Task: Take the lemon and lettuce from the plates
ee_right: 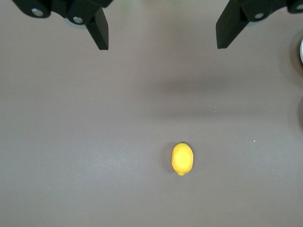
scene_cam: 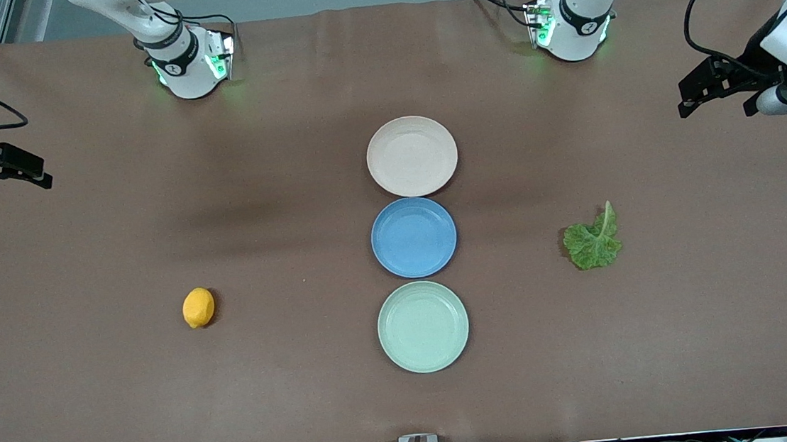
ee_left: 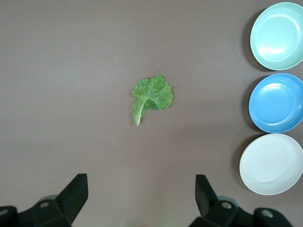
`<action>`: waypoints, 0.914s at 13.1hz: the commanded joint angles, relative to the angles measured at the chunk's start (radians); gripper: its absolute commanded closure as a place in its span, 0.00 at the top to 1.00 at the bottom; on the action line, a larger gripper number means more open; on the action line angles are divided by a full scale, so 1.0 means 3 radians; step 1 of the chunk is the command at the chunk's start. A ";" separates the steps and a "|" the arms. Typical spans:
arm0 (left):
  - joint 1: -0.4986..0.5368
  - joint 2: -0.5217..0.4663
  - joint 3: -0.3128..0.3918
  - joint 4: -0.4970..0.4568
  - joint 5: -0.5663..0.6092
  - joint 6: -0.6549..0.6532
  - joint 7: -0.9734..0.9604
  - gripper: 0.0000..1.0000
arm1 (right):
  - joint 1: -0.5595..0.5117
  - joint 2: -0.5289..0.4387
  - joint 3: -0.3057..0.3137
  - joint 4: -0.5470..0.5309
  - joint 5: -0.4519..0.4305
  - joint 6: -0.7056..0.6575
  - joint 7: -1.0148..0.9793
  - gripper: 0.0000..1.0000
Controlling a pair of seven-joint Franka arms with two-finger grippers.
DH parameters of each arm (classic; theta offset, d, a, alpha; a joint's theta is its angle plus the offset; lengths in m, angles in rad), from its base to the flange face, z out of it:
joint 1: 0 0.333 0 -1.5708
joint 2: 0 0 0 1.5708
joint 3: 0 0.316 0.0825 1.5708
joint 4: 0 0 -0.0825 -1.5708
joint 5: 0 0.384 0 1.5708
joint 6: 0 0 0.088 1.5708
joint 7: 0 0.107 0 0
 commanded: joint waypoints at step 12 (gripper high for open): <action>0.0004 -0.0062 -0.0053 -0.0122 0.0102 0.0235 -0.0046 1.00 | 0.0012 -0.0106 -0.0010 -0.0100 -0.0015 0.0020 -0.0029 1.00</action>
